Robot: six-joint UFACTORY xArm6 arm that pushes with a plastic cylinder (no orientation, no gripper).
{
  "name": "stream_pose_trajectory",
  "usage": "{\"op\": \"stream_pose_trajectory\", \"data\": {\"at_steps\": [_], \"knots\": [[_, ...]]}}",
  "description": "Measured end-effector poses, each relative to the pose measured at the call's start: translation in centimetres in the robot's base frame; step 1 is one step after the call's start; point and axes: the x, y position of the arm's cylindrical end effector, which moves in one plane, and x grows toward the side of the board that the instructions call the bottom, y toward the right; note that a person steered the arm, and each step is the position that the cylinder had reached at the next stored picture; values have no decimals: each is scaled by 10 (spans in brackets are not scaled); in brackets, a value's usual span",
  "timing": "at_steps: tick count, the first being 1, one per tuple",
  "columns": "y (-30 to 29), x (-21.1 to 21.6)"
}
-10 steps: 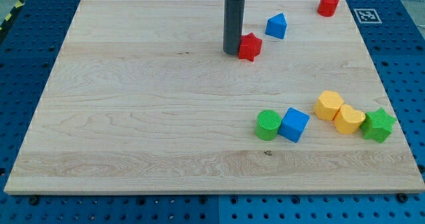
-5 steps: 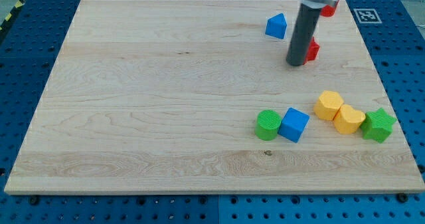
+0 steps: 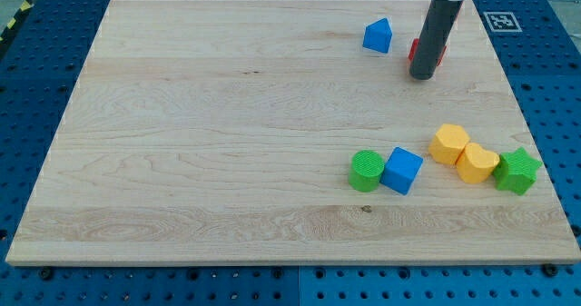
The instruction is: Slide the red star into the red circle
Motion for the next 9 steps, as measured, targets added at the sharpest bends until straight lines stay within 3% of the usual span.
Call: {"op": "stream_pose_trajectory", "data": {"at_steps": [5, 9], "knots": [[1, -60], [58, -63]]}}
